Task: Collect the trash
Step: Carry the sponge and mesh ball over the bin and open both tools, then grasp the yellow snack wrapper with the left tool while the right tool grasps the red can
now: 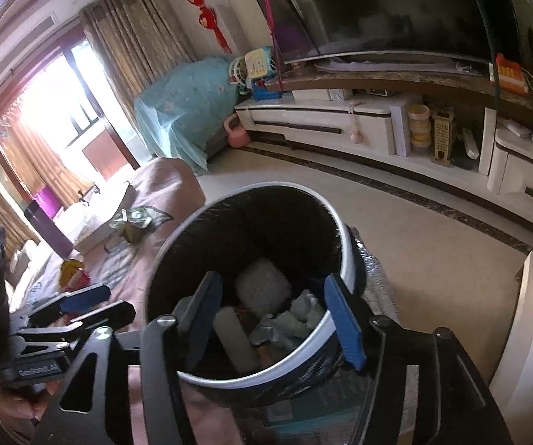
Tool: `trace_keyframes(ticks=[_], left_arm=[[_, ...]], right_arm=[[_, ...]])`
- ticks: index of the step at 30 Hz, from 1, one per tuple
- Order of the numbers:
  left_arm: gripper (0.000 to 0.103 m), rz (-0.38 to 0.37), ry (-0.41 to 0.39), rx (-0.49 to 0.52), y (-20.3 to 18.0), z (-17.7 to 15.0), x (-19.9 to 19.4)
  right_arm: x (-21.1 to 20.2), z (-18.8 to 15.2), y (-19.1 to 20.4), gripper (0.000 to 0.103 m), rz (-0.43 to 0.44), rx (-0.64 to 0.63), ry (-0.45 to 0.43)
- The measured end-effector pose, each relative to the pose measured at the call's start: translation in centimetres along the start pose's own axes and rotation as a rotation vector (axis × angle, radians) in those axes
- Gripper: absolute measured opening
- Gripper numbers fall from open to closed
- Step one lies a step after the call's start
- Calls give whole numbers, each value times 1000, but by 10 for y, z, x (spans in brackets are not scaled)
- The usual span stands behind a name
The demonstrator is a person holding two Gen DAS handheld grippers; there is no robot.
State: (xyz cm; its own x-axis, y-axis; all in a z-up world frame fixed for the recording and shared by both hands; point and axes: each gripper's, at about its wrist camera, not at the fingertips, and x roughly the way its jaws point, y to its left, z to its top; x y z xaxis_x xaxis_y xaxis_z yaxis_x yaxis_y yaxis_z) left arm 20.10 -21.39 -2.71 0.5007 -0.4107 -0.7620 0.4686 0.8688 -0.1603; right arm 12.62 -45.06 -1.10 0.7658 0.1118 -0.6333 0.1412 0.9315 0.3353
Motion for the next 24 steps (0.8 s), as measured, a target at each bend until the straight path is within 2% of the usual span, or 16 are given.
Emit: trace_keyframes(ticks=[2, 8, 14, 18, 24], left_arm=[[76, 3, -5, -27, 10, -8, -7], [76, 39, -38, -100, 46, -31, -35], [76, 90, -70, -172, 88, -59, -64], [76, 124, -82, -219, 114, -75, -78], [76, 164, -94, -294, 154, -96, -93]], right_arm=[[-4, -2, 7, 75, 19, 3, -16], [-5, -13, 39, 86, 92, -6, -15], [11, -34, 82, 90, 159, -34, 39], [24, -48, 108, 90, 174, -64, 82], [35, -64, 144, 90, 214, -117, 84]])
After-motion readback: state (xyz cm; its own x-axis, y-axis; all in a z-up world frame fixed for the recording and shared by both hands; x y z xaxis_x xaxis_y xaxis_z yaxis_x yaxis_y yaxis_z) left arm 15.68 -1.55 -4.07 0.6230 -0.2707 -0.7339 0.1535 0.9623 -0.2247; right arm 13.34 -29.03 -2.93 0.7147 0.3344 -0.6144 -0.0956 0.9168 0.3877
